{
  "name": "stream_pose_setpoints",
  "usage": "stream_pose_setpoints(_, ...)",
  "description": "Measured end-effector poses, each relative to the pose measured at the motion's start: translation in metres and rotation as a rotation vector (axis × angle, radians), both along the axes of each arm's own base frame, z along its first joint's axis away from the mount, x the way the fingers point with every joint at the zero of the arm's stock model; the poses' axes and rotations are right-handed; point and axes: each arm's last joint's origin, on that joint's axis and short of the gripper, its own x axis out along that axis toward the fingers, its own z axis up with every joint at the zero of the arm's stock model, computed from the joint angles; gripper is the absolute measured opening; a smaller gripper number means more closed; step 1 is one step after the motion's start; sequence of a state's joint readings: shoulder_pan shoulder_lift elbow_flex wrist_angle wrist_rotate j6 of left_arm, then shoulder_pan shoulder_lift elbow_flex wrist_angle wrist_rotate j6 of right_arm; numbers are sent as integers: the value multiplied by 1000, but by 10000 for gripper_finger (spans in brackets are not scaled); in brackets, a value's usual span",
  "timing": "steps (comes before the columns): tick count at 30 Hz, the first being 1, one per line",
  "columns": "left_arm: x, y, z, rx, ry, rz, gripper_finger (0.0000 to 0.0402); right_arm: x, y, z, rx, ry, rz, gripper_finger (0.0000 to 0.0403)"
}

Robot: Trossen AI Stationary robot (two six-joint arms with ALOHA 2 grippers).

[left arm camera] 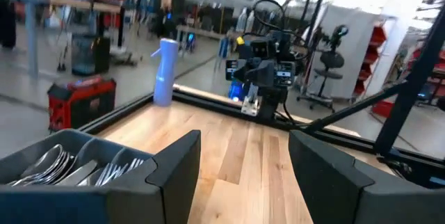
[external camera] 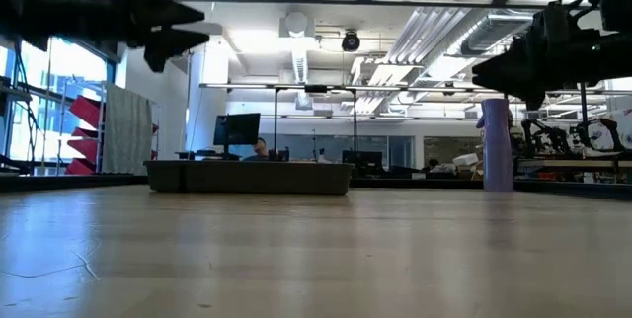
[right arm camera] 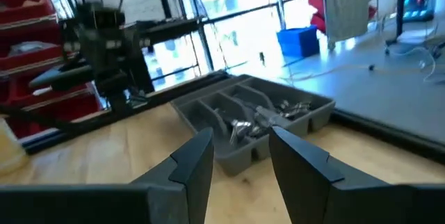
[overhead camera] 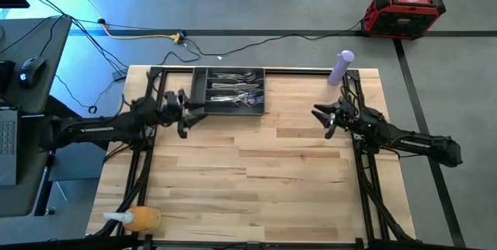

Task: Sort silverware
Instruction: Return to Home Position

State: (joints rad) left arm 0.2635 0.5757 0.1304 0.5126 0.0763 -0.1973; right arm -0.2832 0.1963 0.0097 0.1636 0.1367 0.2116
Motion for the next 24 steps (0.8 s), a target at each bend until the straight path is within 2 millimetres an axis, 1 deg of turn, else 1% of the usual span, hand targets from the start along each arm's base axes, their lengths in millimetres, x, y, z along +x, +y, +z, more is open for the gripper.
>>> stream_pose_setpoints(3,-8,-3,-24,24,-43,36,197,0,0,0,6,-3,-12,128)
stream_pose_setpoints(4,-7,-2,-26,16,-27,58,197,0,0,0,29,-11,-7,128)
stream_pose_setpoints(8,-7,-1,-28,1,-5,91,197,0,0,-2,76,-6,4,128)
stream_pose_setpoints(11,-6,-1,-31,2,32,93,197,0,0,-3,79,4,4,128)
stream_pose_setpoints(18,-6,-1,-33,-2,51,93,197,0,0,-5,85,23,6,128)
stream_pose_setpoints(20,-10,-4,-34,-5,65,89,197,-1,1,-5,85,22,11,128)
stream_pose_setpoints(22,-15,-9,-28,4,19,77,197,-4,3,-4,81,8,24,128)
stream_pose_setpoints(24,-23,-14,-27,5,10,50,197,-7,4,-2,73,-23,47,128)
